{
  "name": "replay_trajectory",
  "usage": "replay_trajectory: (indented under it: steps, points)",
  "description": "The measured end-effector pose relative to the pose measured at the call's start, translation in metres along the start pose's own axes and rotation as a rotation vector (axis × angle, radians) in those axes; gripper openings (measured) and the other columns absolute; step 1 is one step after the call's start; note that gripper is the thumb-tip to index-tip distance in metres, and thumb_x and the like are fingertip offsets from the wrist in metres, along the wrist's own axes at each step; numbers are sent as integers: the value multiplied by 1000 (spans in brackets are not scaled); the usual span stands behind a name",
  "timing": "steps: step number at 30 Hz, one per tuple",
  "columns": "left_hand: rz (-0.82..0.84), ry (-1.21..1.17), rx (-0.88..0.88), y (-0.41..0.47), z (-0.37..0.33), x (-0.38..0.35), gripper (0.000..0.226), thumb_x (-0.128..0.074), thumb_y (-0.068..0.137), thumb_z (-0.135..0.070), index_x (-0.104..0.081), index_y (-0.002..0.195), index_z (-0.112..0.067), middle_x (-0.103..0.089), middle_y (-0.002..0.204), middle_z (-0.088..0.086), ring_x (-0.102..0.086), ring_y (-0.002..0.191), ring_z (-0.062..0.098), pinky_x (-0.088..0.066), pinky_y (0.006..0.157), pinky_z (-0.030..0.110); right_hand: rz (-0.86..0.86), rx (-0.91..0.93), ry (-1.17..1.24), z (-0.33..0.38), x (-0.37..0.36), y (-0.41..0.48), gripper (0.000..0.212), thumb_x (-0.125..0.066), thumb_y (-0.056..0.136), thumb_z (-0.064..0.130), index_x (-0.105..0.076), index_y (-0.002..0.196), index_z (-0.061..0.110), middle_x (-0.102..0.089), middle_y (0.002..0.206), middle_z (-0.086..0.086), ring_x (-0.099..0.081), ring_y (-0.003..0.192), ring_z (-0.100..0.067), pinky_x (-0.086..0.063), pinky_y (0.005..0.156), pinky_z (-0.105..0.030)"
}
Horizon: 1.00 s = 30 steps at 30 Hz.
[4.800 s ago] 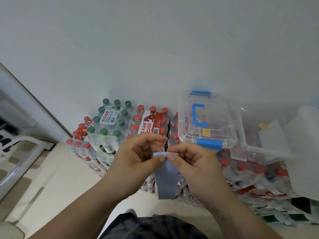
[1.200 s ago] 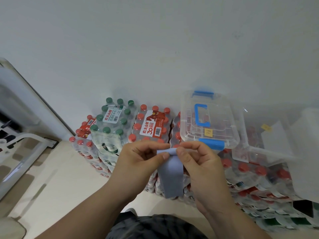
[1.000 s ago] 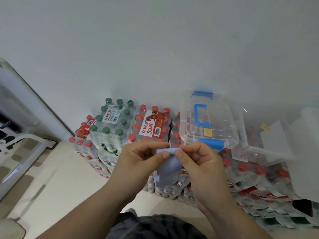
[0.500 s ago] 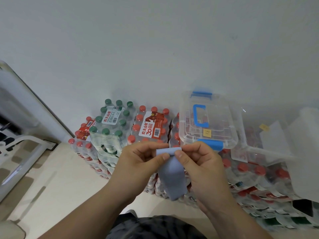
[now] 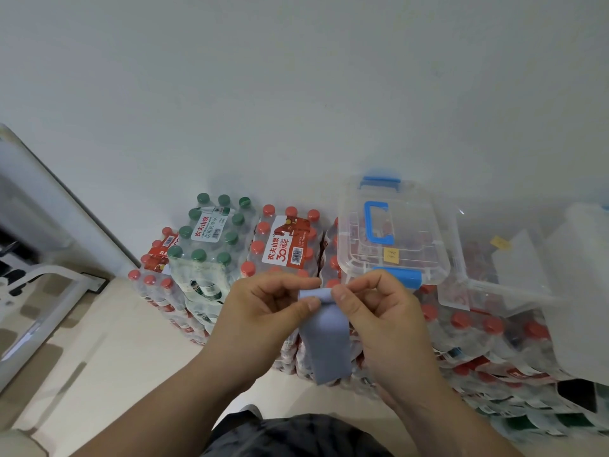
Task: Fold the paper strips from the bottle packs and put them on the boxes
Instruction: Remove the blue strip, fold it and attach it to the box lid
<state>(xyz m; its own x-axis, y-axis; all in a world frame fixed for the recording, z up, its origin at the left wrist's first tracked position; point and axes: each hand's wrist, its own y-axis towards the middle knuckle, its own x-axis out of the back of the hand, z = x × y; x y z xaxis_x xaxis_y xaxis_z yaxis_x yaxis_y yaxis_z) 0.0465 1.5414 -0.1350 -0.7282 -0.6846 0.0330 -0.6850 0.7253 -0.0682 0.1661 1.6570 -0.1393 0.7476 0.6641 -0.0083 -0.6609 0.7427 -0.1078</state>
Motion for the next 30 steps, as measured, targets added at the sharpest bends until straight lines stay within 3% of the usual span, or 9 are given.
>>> replay_trajectory:
  steps: [4,7,10,14,19,22,26,30]
  points:
    - [-10,-45,0,1,0,-1,25,-74,76,-10,-78,101,-15,-76,90,14,-71,91,35,-62,78,35,-9,38,3,0,1,2,18,-74,81,25,-65,86,11,-77,81,-4,-74,78,-20,-63,71,-29]
    - [-14,-34,8,2,-1,-2,27,-72,74,-21,-78,99,-13,-75,92,19,-70,92,38,-62,79,46,-4,37,27,0,1,2,25,-74,75,31,-63,91,16,-78,82,-3,-76,79,-19,-63,74,-30]
    - [-24,-52,20,3,-2,-3,22,-72,77,-13,-77,98,-11,-78,92,12,-73,91,31,-61,82,43,-35,22,62,-1,1,2,35,-75,67,36,-65,91,14,-79,83,-3,-77,80,-19,-63,72,-31]
    - [-17,-24,17,5,-2,-5,23,-70,84,3,-77,102,-10,-79,93,6,-74,92,23,-61,83,33,-103,65,14,-3,0,3,26,-75,67,39,-72,78,15,-75,75,-1,-73,71,-15,-60,67,-22]
    - [-25,31,-12,6,-2,-7,28,-70,83,6,-77,102,-13,-79,94,-1,-74,92,13,-57,77,19,-147,98,-36,-4,1,4,22,-74,72,41,-72,70,19,-70,69,-5,-66,70,-29,-59,65,-29]
    - [-27,33,-8,7,-2,-7,29,-70,83,7,-77,104,-12,-79,96,-1,-74,94,14,-57,79,21,-156,108,-49,-5,1,4,20,-73,72,42,-73,72,22,-71,71,-2,-68,72,-26,-60,69,-35]
    - [-41,79,-16,6,0,-8,31,-71,83,7,-78,103,-16,-79,93,-1,-74,92,17,-59,82,26,-170,109,-84,-8,0,5,13,-78,81,28,-72,71,22,-72,73,1,-69,73,-18,-61,70,-30]
    - [-49,76,-9,6,1,-9,32,-70,83,9,-78,102,-16,-79,91,1,-74,91,19,-60,83,28,-163,110,-110,-11,-1,4,15,-75,88,20,-70,74,19,-71,75,-3,-68,75,-24,-60,70,-38]
